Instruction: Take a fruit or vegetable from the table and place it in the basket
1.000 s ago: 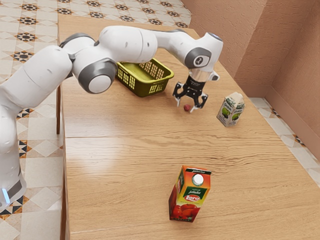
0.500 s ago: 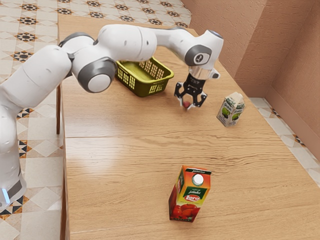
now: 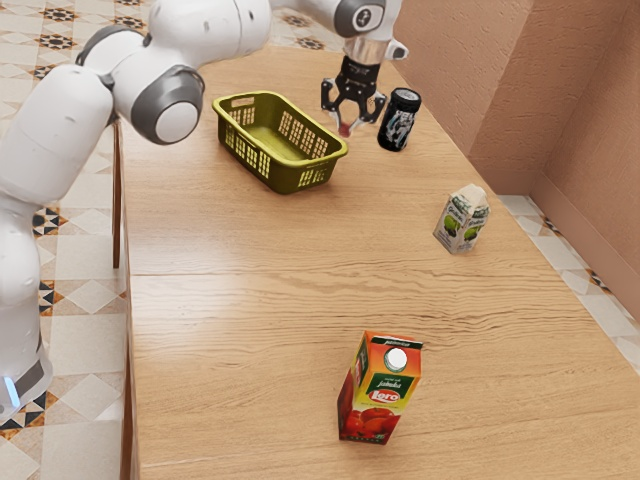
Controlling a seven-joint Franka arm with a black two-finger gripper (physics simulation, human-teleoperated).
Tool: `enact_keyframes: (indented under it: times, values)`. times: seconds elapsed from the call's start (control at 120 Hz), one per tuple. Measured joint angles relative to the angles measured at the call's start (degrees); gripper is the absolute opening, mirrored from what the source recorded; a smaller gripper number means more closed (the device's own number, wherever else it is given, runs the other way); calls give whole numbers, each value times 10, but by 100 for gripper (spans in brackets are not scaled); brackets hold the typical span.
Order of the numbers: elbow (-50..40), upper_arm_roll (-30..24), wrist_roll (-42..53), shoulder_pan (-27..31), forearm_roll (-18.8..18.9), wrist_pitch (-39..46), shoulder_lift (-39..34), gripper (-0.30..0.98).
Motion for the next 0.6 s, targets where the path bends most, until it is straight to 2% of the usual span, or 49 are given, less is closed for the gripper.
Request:
enact_keyframes:
  times: [0.25,0.408,0.492,0.6]
  values:
    - [0,25,4,3,20,-28,-19,9]
    - [-1,21,5,-6,20,-36,-20,47]
    - [-2,21,6,-13,15,-49,-24,56]
    - [-2,19,6,-12,11,-60,-25,63]
